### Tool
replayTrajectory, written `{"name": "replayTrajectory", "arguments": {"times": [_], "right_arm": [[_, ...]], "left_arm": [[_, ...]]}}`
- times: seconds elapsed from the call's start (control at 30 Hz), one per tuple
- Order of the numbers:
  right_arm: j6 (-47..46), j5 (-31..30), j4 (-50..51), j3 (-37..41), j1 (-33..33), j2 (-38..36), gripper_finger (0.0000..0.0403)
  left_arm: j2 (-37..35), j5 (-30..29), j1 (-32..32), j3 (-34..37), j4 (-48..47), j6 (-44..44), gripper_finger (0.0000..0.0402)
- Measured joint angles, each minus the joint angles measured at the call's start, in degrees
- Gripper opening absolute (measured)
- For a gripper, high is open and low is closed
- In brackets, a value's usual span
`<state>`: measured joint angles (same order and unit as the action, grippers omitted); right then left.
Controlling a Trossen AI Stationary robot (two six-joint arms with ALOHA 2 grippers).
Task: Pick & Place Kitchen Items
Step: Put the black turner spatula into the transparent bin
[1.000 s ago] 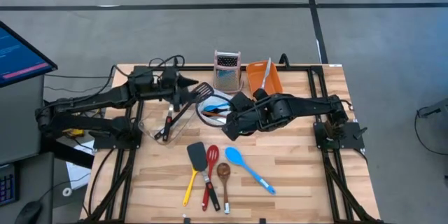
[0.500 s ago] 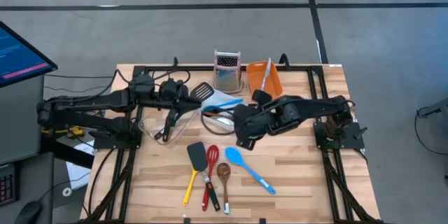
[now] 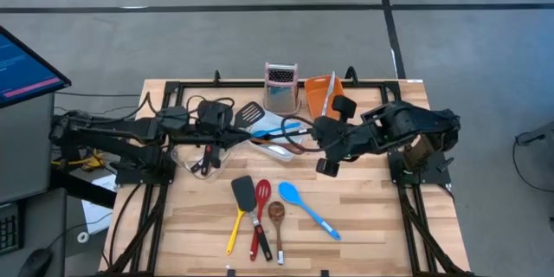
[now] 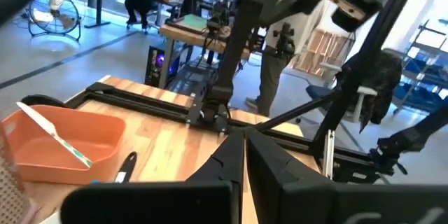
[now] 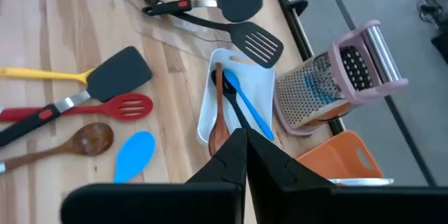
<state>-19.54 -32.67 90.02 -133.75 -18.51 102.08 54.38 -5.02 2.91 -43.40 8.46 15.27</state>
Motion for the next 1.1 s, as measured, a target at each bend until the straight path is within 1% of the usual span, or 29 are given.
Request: {"name": "replayTrajectory", "arguments": {"times": [0.13, 0.23, 0.33, 0.47, 0.53, 0.6, 0.67, 0.73, 0.8, 0.9, 1.0, 1.1], "right_arm": [[1.49, 0.80, 0.00, 0.00, -0.83, -0.27, 0.0001], [2.19, 2.21, -0.01, 0.11, -2.00, -1.36, 0.0000], [2.10, 5.96, -0.02, -0.02, -3.45, -4.07, 0.0000], [1.69, 14.77, -2.26, -0.02, -5.83, -7.90, 0.0000], [1.67, 17.88, -3.12, 0.00, -7.42, -9.47, 0.0000], [1.65, 20.32, -3.41, 0.00, -9.29, -11.30, 0.0000], [1.75, 20.63, -4.24, 0.00, -11.46, -13.03, 0.0000], [4.33, 19.36, -6.97, 0.00, -13.58, -14.23, 0.0000], [10.00, 17.46, -10.64, -0.02, -15.43, -14.51, 0.0000], [19.06, 18.25, -15.79, -0.02, -16.42, -13.58, 0.0000], [24.53, 25.39, -17.04, 0.00, -15.17, -11.34, 0.0000], [25.83, 33.20, -17.58, 1.41, -12.30, -8.38, 0.0000]], "left_arm": [[3.82, -3.85, 5.13, -3.70, 0.15, -2.91, 0.0001], [7.70, -5.54, 8.72, -6.31, -0.15, -4.64, 0.0001], [10.80, -6.17, 11.27, -8.13, -0.39, -4.75, 0.0001], [12.98, -6.20, 13.84, -8.96, -0.21, -3.70, 0.0001], [13.07, -6.44, 14.89, -8.96, -0.21, -2.45, 0.0001], [13.00, -7.51, 15.90, -8.98, 0.22, -1.17, 0.0001], [13.00, -8.71, 16.99, -8.98, 0.58, -1.03, 0.0002], [12.60, -9.11, 17.77, -8.98, 0.80, -0.96, 0.0002], [12.47, -9.13, 18.14, -9.00, 1.33, -0.90, 0.0002], [12.41, -9.11, 18.24, -8.98, 0.85, -0.88, 0.0002], [12.21, -9.13, 18.22, -9.00, 1.20, -0.88, 0.0002], [12.25, -9.11, 18.22, -9.00, 0.98, -0.88, 0.0002]]}}
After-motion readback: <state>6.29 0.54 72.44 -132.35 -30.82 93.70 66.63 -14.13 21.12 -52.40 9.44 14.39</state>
